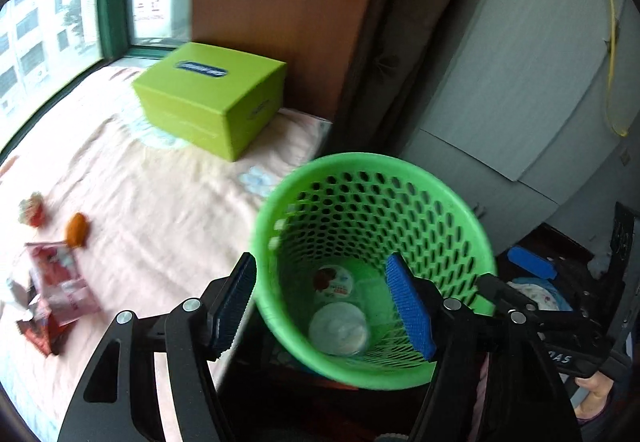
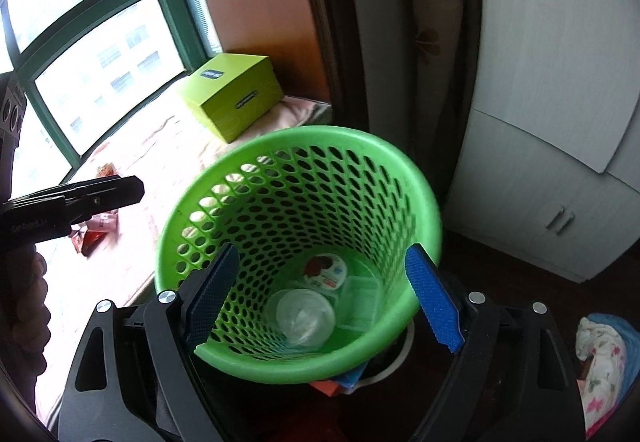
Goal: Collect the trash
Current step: 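Carry both cups to the green basket and release the pudding cup from the right tool, then move both tools back over the table toward the white foam block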
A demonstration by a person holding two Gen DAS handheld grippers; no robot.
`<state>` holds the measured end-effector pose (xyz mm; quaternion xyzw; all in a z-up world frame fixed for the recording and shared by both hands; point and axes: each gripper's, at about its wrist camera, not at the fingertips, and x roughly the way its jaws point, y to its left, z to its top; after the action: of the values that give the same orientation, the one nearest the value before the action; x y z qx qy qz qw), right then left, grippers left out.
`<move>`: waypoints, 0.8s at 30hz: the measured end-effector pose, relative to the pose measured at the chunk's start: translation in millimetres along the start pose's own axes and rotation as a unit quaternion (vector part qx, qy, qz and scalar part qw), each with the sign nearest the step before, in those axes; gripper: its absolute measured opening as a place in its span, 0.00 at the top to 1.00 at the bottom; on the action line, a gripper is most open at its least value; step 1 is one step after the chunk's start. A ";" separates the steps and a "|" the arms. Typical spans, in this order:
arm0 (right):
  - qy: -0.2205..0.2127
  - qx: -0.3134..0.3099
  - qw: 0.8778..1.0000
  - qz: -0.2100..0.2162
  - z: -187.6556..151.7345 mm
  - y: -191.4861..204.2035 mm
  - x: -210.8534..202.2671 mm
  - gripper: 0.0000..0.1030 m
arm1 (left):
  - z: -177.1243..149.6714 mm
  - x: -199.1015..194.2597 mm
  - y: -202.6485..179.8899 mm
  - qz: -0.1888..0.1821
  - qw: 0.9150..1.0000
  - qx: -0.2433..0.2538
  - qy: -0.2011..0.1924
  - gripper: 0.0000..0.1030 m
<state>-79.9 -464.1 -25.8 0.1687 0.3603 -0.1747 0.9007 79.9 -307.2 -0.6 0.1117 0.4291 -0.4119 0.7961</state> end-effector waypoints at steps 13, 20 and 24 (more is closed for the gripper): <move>0.006 -0.056 0.997 0.057 14.0 66.5 11.1 0.18 | -25.2 -44.3 99.2 0.081 0.992 -0.094 -0.022 0.37; 0.012 -0.096 0.991 0.088 19.7 113.3 22.3 0.18 | -43.2 -66.4 169.5 0.140 0.978 -0.153 -0.031 0.37; 0.018 -0.114 0.988 0.103 22.6 138.9 30.7 0.16 | -53.8 -76.3 209.8 0.178 0.967 -0.178 -0.034 0.37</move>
<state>14.9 -357.2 -7.4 0.1040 0.3750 -0.0354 0.9205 183.5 -102.4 -10.9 0.0290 0.4417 -0.1846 0.8775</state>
